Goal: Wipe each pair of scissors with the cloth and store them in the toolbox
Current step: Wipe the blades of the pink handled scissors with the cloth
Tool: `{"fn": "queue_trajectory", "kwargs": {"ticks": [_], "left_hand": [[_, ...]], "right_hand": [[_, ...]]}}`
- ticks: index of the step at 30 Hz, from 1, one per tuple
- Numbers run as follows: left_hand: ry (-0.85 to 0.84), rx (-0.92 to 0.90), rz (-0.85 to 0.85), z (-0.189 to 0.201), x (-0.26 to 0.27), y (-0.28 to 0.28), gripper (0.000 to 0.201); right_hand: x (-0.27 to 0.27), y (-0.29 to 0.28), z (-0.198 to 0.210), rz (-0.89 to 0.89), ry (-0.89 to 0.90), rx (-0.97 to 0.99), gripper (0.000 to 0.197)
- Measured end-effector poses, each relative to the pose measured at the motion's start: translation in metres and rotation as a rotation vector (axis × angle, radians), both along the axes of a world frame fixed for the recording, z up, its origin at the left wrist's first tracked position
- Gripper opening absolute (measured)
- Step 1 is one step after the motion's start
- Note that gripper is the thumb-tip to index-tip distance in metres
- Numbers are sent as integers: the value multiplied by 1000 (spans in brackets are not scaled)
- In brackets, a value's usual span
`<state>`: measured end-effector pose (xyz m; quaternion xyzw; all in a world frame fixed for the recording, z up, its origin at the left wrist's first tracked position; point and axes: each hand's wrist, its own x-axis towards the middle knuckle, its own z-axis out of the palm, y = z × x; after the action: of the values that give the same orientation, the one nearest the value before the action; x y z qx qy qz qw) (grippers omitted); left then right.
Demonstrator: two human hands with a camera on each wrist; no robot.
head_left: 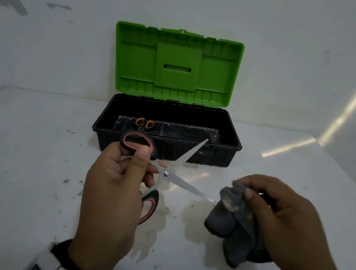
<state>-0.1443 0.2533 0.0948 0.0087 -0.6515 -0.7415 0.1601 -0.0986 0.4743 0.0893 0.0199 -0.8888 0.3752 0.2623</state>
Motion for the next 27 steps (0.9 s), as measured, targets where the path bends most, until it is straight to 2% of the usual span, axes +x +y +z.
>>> {"fn": "queue_trajectory", "kwargs": {"ticks": [4,10,14,19,22,25,27], "left_hand": [[-55,-22,-75,7,-2,-6,16],[-109,-87,-133,11,2,-2,19],[-117,-120,-137,12,4,-1,20],[-102,-120,-115,11,5,0,20],[-103,-119,-95,9,4,2,19],[-115,-103,-87,8,3,3,18],[-120,-99,-85,7,3,4,18]], "right_hand": [[7,5,12,87,65,-97,22],[-2,-20,16,251,183,73,19],[-5,-38,16,316,199,135,22],[-5,-58,9,236,242,169,20],[-2,-64,3,180,224,207,29],[2,-72,0,130,172,278,48],[1,-74,-3,109,173,303,47]]}}
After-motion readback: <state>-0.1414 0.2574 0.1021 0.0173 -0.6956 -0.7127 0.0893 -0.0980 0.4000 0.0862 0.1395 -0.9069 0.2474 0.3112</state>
